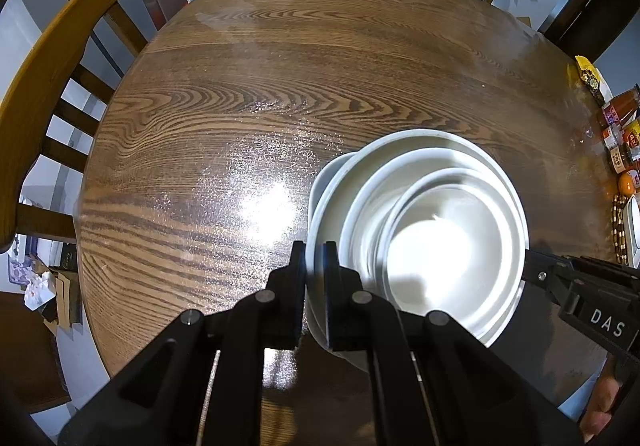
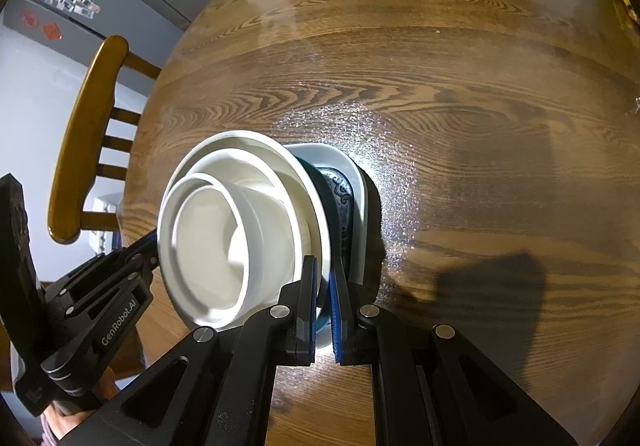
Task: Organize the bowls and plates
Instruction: 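Settle the bowls on the stack and open both grippers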
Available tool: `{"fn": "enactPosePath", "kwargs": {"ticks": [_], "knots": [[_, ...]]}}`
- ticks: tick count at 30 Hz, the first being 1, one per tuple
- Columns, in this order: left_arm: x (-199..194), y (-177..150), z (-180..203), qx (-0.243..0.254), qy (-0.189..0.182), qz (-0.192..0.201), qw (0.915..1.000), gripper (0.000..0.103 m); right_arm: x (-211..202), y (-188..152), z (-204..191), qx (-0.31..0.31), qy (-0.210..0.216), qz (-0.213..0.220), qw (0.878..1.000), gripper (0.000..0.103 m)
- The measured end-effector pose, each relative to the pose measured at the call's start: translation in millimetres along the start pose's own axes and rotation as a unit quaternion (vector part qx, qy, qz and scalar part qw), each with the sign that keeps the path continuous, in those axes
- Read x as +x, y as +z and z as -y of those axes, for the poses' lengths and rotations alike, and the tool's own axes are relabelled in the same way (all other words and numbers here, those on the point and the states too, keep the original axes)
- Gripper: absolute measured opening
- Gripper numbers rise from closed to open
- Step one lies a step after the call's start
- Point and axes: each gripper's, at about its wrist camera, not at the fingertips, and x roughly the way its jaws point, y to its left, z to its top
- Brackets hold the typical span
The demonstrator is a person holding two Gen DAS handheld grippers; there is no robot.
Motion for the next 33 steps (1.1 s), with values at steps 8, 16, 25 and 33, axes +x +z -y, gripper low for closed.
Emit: {"fn": "enactPosePath", "kwargs": {"ticks": [8, 16, 25, 33], "knots": [[0.3, 0.3, 0.4, 0.002, 0.002, 0.002, 1.0, 0.003, 0.2, 0.0, 0.3, 0.005, 0.003, 0.007, 1.0, 0.009], [0.9, 0.2, 1.9, 0.003, 0.0, 0.002, 1.0, 0.003, 0.8, 0.7, 3.2, 0.015, 0.011, 0.003, 1.0, 0.009], [0.6, 0.7, 1.0, 0.004, -0.001, 0.0, 1.0, 0.003, 0.6, 1.3, 3.1, 0.013, 0.009, 0.003, 1.0, 0.009], [1.0, 0.4, 0.8, 0.004, -0.003, 0.0, 1.0, 0.003, 0.4, 1.8, -0.6, 0.006, -0.001, 0.01, 1.0, 0.009]]}}
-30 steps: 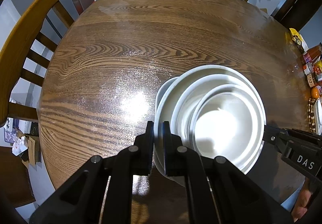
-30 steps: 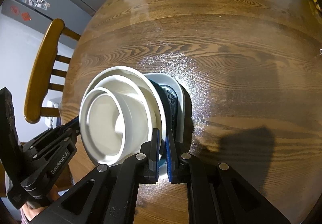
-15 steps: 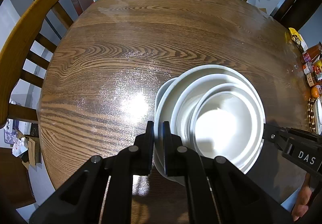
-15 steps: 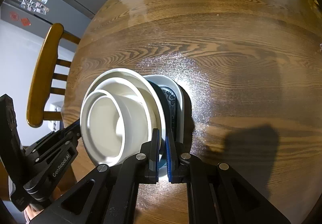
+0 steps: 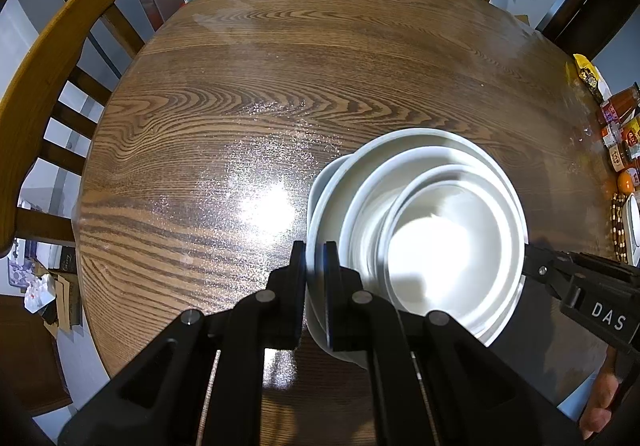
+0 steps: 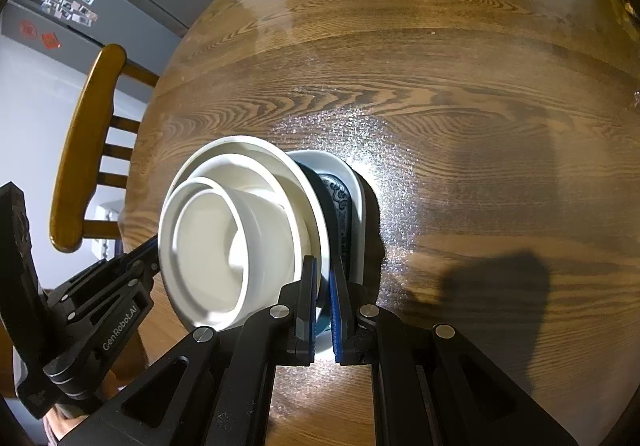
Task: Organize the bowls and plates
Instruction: 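Settle the bowls on the stack and open both grippers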
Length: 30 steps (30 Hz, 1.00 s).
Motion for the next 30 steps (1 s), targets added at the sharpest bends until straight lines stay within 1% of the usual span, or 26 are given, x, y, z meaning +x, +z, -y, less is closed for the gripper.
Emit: {"fn": "enactPosePath", "kwargs": {"ticks": [4, 11, 25, 30], "knots": [[-0.3, -0.7, 2.1, 0.004, 0.004, 0.004, 1.0, 0.003, -0.3, -0.3, -4.2, -0.011, -0.016, 0.01, 1.0, 0.009], [-0.5, -1.0, 2.8, 0.005, 0.003, 0.008, 1.0, 0.003, -0.9, -0.4, -6.2, -0.018, -0.024, 0.018, 0.999, 0.009], [-1.5, -1.5, 1.9, 0.007, 0.004, 0.015, 0.9998, 0.004, -1.9, -2.3, -7.4, -0.018, -0.03, 0.028, 0.999, 0.009], [-1.1, -2.7, -0.1, 0.003, 0.003, 0.018, 0.9998, 0.007, -3.8, -3.9, -8.7, -0.02, -0.031, 0.038, 0.999, 0.009]]}}
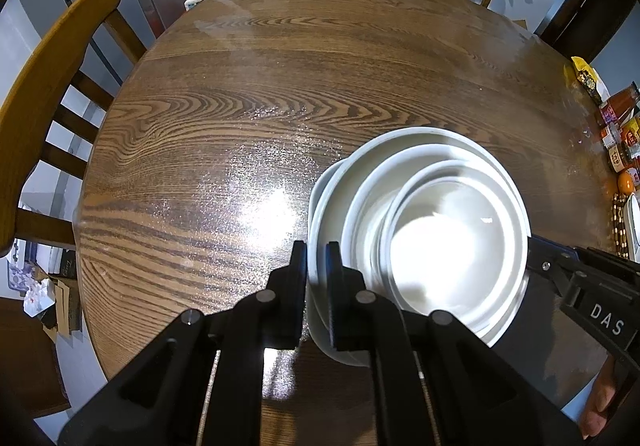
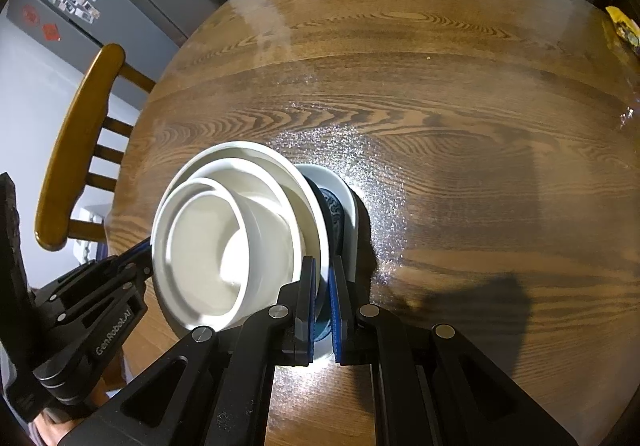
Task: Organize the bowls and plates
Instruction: 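Settle the bowls on the stack and open both grippers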
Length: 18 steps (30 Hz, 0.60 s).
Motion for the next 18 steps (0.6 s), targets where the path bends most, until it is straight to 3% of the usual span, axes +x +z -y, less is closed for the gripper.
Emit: {"fn": "enactPosePath", "kwargs": {"ticks": [18], "knots": [[-1.6, -3.7, 1.0, 0.011, 0.01, -0.001, 0.9999, 0.007, -2.2, -2.3, 1.4, 0.009, 0.005, 0.002, 1.0, 0.009]]}}
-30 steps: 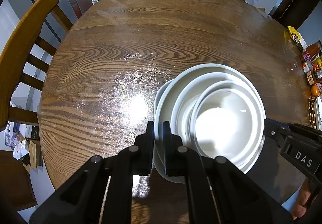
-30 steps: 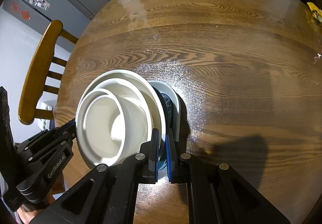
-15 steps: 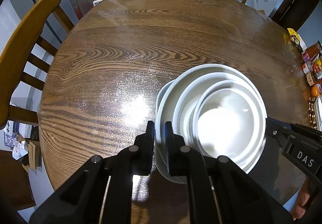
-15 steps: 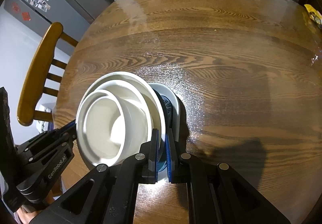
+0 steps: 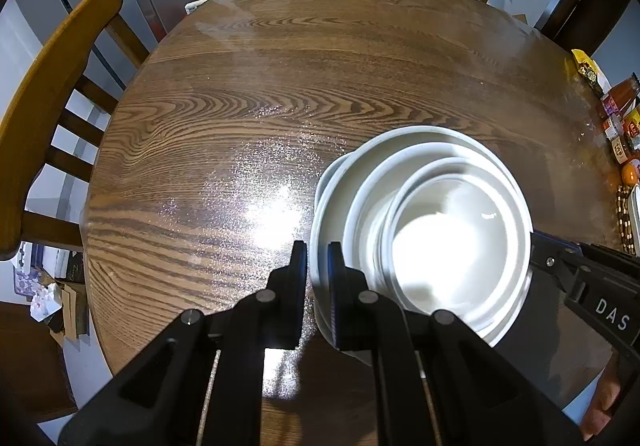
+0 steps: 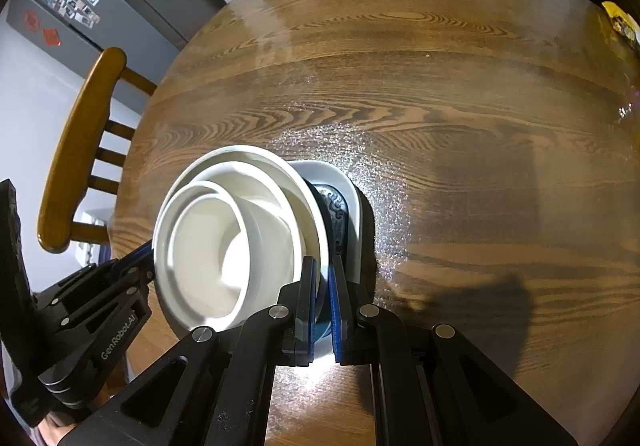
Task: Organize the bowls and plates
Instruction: 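Settle the bowls on the stack and open both grippers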
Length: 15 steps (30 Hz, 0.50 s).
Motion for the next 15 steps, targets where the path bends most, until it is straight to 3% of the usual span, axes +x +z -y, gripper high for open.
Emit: {"fn": "enactPosePath", "kwargs": {"ticks": [9, 13, 15], "knots": [[-0.5, 0.3, 0.6, 0.004, 0.003, -0.002, 1.0, 0.007, -0.5, -1.4, -2.3, 0.0, 0.003, -0.001, 1.0, 0.009], [-11.3, 2.8, 3.9, 0.013, 0.016, 0.025, 0.9995, 0.008, -1.5, -0.4, -5.3, -0.004, 0.007, 0.003, 1.0, 0.009], [-15.7, 5.1, 5.2, 0.013, 0.004, 0.031, 0.9994, 0.012, -1.6, 0.1, -7.2, -0.007, 0.009, 0.005, 1.0, 0.009]]}}
